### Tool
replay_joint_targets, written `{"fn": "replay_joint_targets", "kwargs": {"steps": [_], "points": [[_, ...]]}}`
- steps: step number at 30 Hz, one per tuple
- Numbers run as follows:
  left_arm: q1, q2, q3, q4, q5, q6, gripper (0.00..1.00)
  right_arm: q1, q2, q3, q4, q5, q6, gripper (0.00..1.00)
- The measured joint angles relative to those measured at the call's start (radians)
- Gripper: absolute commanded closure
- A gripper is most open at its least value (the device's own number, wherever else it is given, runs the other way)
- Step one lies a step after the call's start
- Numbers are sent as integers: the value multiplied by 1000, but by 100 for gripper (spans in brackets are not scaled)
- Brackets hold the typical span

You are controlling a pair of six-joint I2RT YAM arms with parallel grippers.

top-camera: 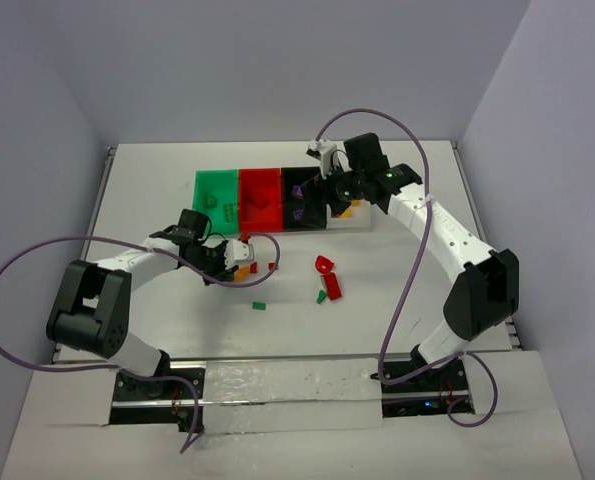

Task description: Sort the legos into containers by color

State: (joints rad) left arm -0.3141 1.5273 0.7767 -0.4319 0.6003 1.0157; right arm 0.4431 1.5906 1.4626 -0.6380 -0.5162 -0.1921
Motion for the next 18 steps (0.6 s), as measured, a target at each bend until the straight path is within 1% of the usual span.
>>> {"fn": "replay_joint_targets", "kwargs": {"steps": [1,3,5,8,11,13,15,17,18], "points": [[0,1,0,0,3,-7,84,0,0,-2,1,1,0,1],[-3,1,0,1,5,-18,94,0,0,-12,3,4,0,1],[-6,1,0,4,5,-31,100,0,0,-25,4,6,0,1],[-8,-3,0,4,6,-53,100,0,-4,-52,9,7,-6,1],[-4,-25,0,-3,8,-73,100,0,-6,-74,9,6,-21,4],[12,-54,3,-21,26,-89,100,0,-6,-78,8,1,-40,9],[57,-95,15,-58,73,-114,100,9,-6,-78,9,-1,-61,14],[140,-145,48,-103,132,-137,100,38,-5,-77,10,2,-86,22],[186,-168,72,-128,165,-150,100,58,-3,-75,10,3,-99,24]]}}
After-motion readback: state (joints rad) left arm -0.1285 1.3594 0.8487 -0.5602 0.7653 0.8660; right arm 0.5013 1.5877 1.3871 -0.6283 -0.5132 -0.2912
